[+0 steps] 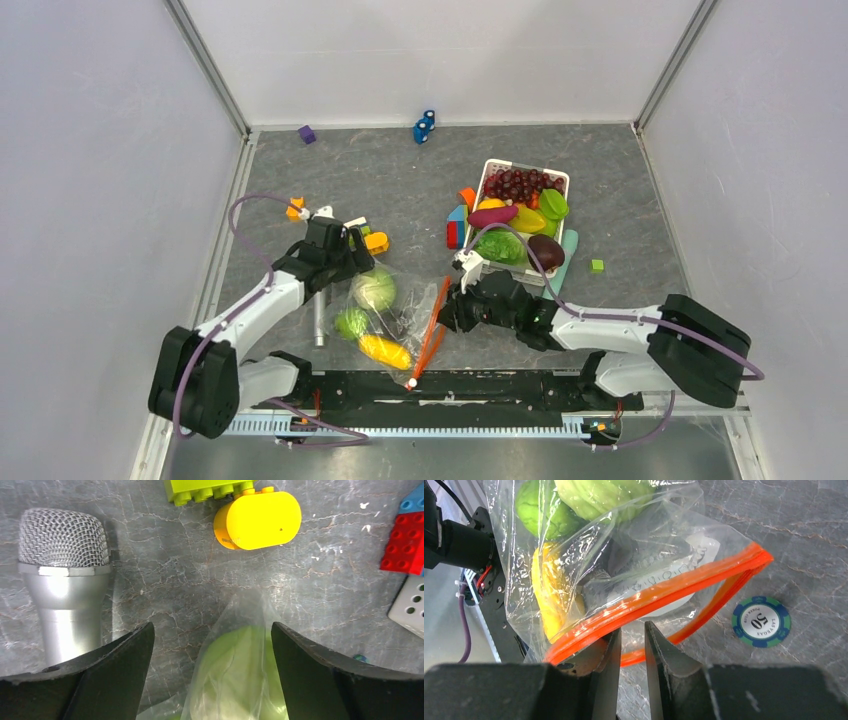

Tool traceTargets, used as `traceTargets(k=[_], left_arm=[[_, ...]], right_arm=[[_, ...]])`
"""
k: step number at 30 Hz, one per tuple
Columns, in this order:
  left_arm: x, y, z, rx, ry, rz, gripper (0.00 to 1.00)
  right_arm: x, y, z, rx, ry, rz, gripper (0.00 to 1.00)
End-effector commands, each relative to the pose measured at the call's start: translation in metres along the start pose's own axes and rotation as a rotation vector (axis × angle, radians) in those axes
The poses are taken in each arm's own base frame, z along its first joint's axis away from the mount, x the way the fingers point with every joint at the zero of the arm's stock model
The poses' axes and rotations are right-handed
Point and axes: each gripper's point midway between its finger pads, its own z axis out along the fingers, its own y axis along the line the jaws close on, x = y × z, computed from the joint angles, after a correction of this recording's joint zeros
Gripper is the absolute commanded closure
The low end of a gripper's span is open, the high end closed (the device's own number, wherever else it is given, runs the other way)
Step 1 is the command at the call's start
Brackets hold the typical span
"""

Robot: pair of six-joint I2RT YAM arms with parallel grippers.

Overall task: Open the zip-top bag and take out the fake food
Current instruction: Pick up the fake fruit from the zipper food storage bag.

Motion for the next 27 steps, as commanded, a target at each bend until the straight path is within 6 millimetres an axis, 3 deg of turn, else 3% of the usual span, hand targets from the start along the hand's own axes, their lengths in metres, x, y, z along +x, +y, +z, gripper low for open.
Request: traceTargets(k=[1,4,13,23,27], left_arm=[[-0.024,-0.004,-0.026,-0.004,-0.073,-0.006,0.05],[-0.023,0.004,-0.037,-0.029,-0.089,-0.028,0.00],[0.008,0.021,-0.061,-0.002,-0.098,-0.144,0.02],[0.041,0.006,-0.067,0.179,-0.048,-0.215,0.22],[0.050,0.001,-0.065,0.226,-0.023,-0.211,0.41]], right_arm=[[-0.024,0.012,0.008,-0.041,-0.106,0.012,0.71],[-0.020,0.011,0.009,-0.041,-0.105,0.022,0.71],[-0.003,0.011,0.010,-0.045,-0.074,0.025,0.71],[0.015,0.013,0.005,-0.046,-0.050,0.045,0.70],[0.021,0.013,0.002,-0.049,-0.054,0.061,0.68]])
